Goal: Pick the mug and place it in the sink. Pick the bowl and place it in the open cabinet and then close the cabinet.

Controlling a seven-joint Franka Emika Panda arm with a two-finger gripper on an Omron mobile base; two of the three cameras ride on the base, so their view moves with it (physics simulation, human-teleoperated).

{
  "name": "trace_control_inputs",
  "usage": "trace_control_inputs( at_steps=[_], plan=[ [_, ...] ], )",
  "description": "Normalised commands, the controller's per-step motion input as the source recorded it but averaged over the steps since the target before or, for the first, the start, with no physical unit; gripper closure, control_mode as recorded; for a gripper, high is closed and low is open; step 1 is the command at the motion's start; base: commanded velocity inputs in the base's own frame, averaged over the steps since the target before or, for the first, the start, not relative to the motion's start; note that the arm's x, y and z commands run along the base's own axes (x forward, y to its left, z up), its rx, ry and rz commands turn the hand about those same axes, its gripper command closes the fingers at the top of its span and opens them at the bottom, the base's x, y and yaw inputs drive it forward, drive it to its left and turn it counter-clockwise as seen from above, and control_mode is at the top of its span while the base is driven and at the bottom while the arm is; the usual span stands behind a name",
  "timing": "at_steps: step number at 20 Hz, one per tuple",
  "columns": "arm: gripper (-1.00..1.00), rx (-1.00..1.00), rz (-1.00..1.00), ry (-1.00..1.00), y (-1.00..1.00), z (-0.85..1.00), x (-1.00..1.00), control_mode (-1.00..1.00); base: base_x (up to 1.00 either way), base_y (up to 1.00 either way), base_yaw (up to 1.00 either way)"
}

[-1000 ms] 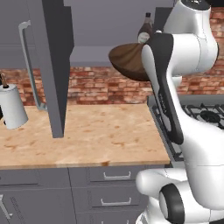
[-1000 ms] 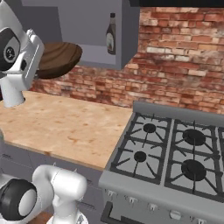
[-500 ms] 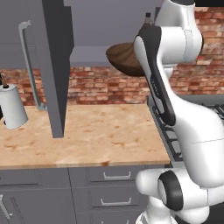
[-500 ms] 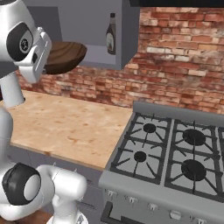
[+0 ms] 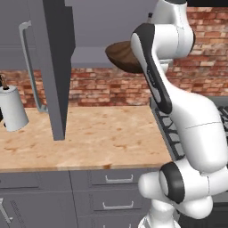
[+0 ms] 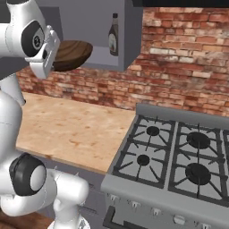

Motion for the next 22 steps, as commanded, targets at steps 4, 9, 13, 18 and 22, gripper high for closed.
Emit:
trace_control_inputs(
  at_steps=[4,9,13,18,22],
  plan=[
    [1.0,0.0,0.0,0.03,0.01,0.0,0.51,-1.0,0.0,0.0,0.0],
    [1.0,-0.02,0.0,0.06,0.03,0.0,0.65,-1.0,0.0,0.0,0.0],
    [1.0,-0.01,0.0,0.02,0.08,0.0,0.56,-1.0,0.0,0.0,0.0],
    [1.0,0.0,0.0,0.0,0.11,0.0,0.43,-1.0,0.0,0.0,0.0],
    [1.0,-0.01,0.0,0.0,0.16,0.0,0.42,-1.0,0.0,0.0,0.0]
  ],
)
